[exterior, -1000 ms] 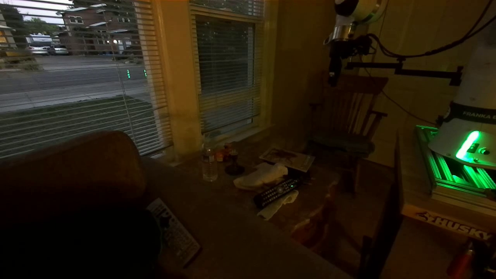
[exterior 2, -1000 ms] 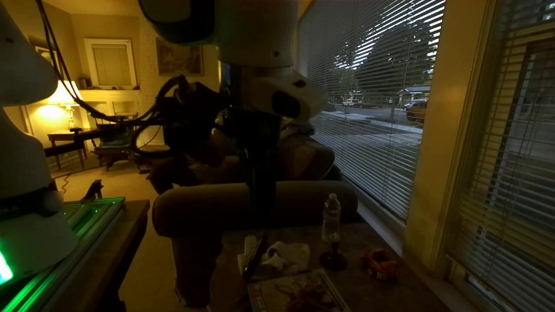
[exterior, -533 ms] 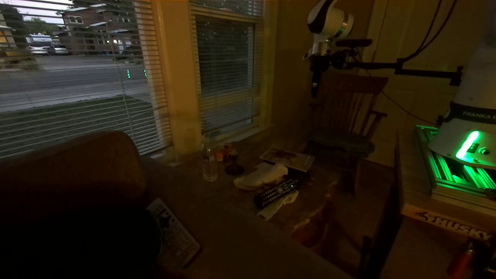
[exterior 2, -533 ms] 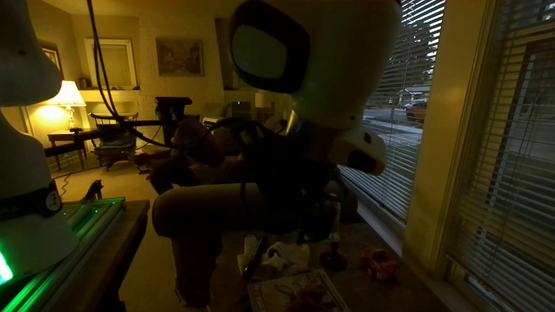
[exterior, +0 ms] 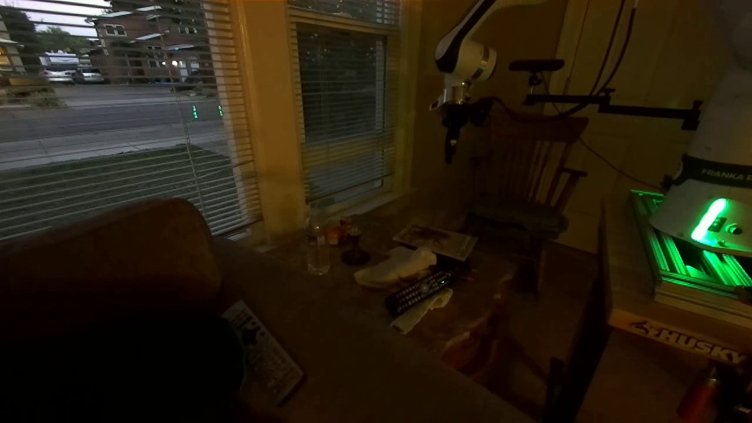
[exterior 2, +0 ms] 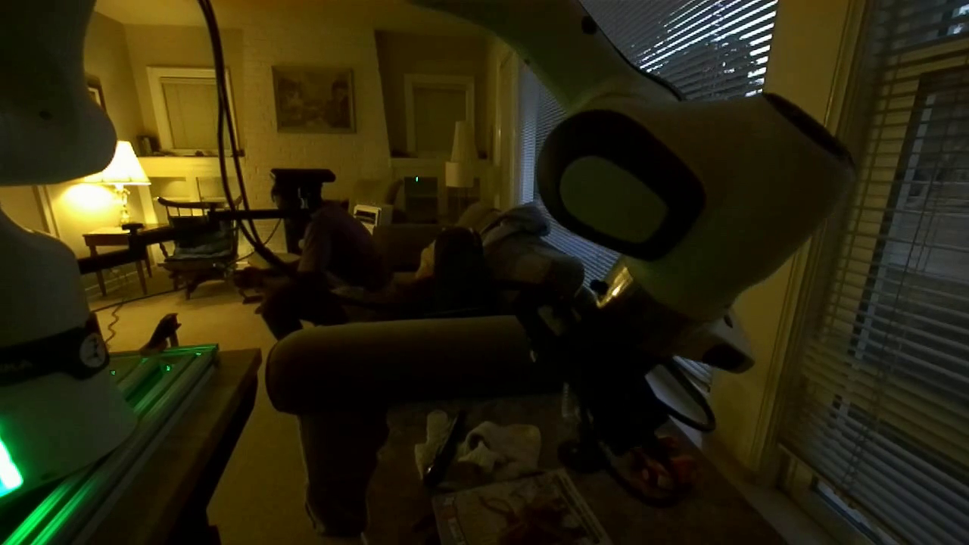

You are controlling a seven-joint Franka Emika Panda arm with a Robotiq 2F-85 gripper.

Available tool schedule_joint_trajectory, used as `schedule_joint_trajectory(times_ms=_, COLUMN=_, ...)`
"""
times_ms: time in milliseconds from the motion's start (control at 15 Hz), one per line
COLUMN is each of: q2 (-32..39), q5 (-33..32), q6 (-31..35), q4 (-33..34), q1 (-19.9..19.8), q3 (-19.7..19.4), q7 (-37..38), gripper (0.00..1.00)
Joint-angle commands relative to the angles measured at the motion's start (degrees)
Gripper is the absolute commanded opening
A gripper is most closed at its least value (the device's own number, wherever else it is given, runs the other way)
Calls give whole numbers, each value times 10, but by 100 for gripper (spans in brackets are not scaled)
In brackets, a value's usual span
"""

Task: Move the book to the left

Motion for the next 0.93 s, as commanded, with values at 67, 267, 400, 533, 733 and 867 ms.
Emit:
schedule_joint_trajectory(times_ms=67, q2=112, q5=-31, q6=-79, q4=140, q1=-22, q3=32, q7=-37, gripper=100)
schedule_joint_trajectory(times_ms=267, q2=93, q5=-21, q6=-54, q4=107, q1=-21, q3=32, q7=-26, gripper=100)
schedule_joint_trajectory(times_ms=400, q2=106, q5=-24, q6=-59, q4=122, q1=-21, q3=33, q7=-28, gripper=100)
schedule_joint_trajectory(times_ms=533, q2=107, q5=-25, q6=-62, q4=126, q1=-22, q3=33, q7=-28, gripper=100)
schedule_joint_trajectory(times_ms=733, q2=129, q5=-22, q6=-46, q4=142, q1=-21, q3=39, q7=-39, gripper=100)
schedule_joint_trajectory(times_ms=867, q2=146, q5=-26, q6=-37, q4=153, q1=-19, q3=42, q7=-41, gripper=100)
